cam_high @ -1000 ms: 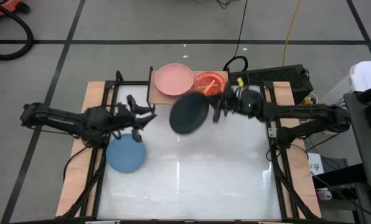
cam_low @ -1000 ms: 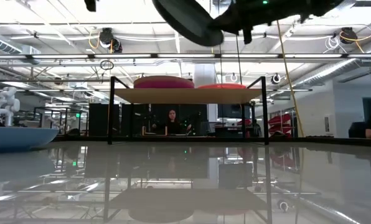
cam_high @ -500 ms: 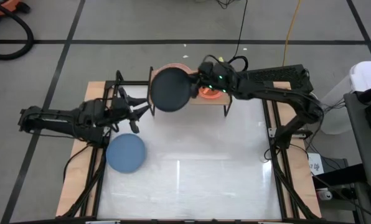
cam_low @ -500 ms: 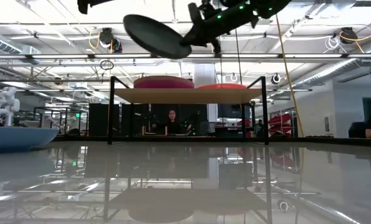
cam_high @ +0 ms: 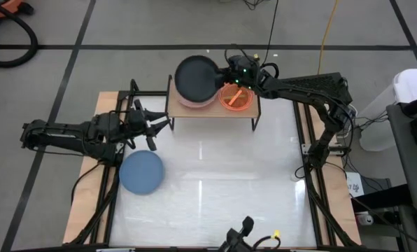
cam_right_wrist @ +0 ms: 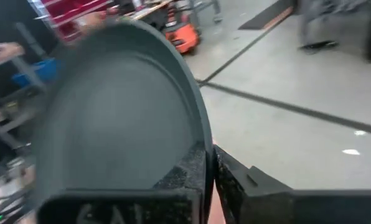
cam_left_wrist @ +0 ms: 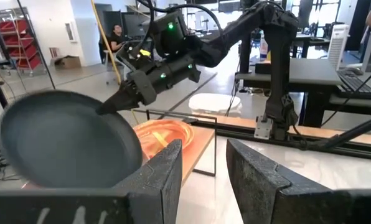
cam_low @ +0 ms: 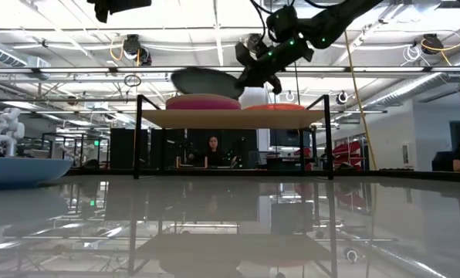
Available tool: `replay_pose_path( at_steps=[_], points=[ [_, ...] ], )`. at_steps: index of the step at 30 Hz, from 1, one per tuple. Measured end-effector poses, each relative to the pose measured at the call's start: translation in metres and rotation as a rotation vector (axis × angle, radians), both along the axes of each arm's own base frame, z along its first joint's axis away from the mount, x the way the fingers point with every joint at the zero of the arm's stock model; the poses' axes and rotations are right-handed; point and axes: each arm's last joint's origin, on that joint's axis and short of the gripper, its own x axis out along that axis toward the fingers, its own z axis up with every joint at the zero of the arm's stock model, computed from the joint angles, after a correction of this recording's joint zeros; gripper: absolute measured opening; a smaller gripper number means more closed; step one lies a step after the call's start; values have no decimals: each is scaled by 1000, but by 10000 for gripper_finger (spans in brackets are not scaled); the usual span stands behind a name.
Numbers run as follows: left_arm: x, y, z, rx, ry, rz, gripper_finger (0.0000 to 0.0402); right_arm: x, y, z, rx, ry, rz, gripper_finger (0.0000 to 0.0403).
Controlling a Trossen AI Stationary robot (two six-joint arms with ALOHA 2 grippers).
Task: Place and stack plates onto a shelf
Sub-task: Stack the black plate on top of the brown plate on the shelf, then stack the blue plate on top of the black plate on the shelf
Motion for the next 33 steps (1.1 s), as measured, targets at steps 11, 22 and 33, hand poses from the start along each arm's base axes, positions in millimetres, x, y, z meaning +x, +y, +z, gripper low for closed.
replay_pose_path(
  at_steps=[11,22,33],
  points=[
    [0,0,-2,-10,17,1,131,-6,5,14,-39,-21,110,134],
    [-5,2,-30,-136,259,81,131,-48,67,103,-300,-164,451,180],
    [-4,-9,-89,-428,754,195,131,-74,161,145,-485,-207,692,180]
  ],
)
